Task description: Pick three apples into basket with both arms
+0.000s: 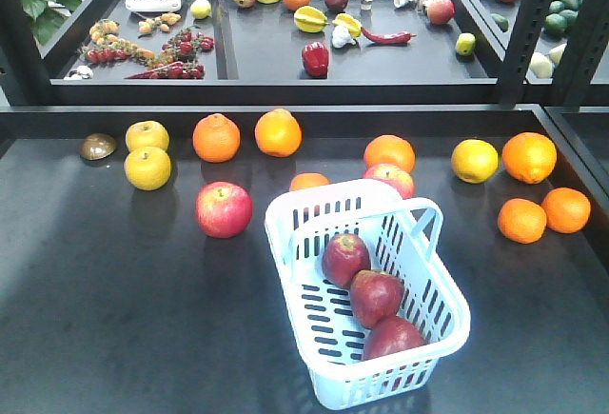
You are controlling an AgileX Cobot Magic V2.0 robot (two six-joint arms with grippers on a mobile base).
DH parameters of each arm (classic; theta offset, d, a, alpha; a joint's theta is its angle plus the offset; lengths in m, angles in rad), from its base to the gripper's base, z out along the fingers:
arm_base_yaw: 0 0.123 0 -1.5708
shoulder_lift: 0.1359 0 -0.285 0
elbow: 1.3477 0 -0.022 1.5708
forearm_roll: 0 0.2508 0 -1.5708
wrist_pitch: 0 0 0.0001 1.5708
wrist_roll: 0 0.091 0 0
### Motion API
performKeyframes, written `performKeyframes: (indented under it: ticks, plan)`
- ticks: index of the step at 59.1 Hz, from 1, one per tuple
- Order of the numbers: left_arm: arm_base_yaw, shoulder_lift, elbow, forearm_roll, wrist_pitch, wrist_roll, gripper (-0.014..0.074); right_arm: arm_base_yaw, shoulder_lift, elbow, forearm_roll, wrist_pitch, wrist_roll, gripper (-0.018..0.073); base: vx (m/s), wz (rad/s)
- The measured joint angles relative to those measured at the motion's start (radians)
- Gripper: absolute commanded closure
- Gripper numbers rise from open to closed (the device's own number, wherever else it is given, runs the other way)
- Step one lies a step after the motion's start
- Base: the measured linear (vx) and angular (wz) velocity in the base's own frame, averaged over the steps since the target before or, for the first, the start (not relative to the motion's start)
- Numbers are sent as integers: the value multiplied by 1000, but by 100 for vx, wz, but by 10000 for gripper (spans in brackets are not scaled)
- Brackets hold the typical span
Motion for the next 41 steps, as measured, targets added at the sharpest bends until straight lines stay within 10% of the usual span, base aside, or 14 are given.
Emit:
performKeyframes:
  ticks: [41]
  plan:
    - [0,0,0,0,0,0,603,0,0,0,0,0,0,564,0,0]
